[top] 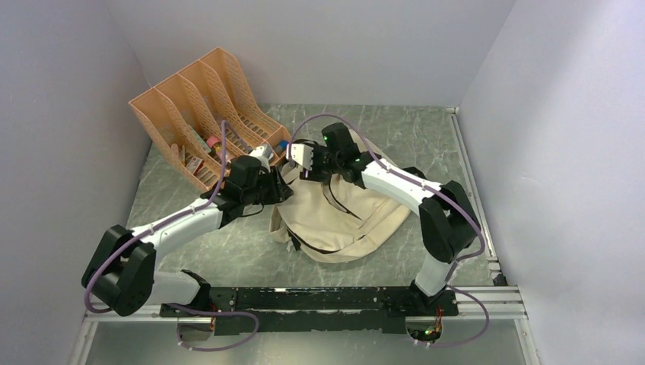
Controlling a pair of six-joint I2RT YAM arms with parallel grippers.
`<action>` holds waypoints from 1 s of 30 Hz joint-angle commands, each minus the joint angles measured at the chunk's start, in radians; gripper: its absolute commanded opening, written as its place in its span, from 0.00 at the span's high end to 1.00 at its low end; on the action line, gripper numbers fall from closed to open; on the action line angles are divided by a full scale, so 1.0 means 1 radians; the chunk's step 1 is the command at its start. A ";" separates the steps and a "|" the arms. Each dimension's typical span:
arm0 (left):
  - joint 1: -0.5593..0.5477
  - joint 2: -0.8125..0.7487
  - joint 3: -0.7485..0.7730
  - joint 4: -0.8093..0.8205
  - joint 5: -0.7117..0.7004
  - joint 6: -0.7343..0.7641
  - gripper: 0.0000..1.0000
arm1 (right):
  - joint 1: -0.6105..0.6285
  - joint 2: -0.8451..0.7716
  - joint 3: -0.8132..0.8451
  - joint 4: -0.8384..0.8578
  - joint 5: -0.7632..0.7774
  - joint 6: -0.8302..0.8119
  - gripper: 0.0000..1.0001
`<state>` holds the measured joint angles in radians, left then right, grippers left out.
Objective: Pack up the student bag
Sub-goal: Zip the student bag at the center of the board.
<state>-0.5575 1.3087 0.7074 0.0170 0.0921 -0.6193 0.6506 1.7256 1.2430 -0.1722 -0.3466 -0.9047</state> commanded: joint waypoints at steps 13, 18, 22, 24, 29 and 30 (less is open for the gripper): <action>0.013 -0.042 -0.033 0.039 0.037 -0.024 0.57 | 0.042 0.102 0.125 -0.112 0.132 -0.093 0.47; 0.016 -0.033 -0.038 0.050 0.047 -0.030 0.57 | 0.044 0.109 0.125 -0.112 0.146 -0.095 0.48; 0.016 -0.034 -0.039 0.049 0.050 -0.033 0.57 | 0.045 0.130 0.133 -0.089 0.172 -0.077 0.51; 0.018 -0.038 -0.040 0.048 0.046 -0.032 0.57 | 0.045 0.145 0.141 -0.072 0.193 -0.059 0.53; 0.019 -0.045 -0.042 0.041 0.041 -0.031 0.57 | 0.052 0.161 0.148 -0.047 0.219 -0.037 0.62; 0.019 -0.045 -0.042 0.041 0.041 -0.030 0.57 | 0.052 0.158 0.146 -0.038 0.222 -0.028 0.66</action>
<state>-0.5503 1.2865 0.6739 0.0326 0.1169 -0.6445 0.6945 1.8763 1.3689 -0.2516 -0.1638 -0.9607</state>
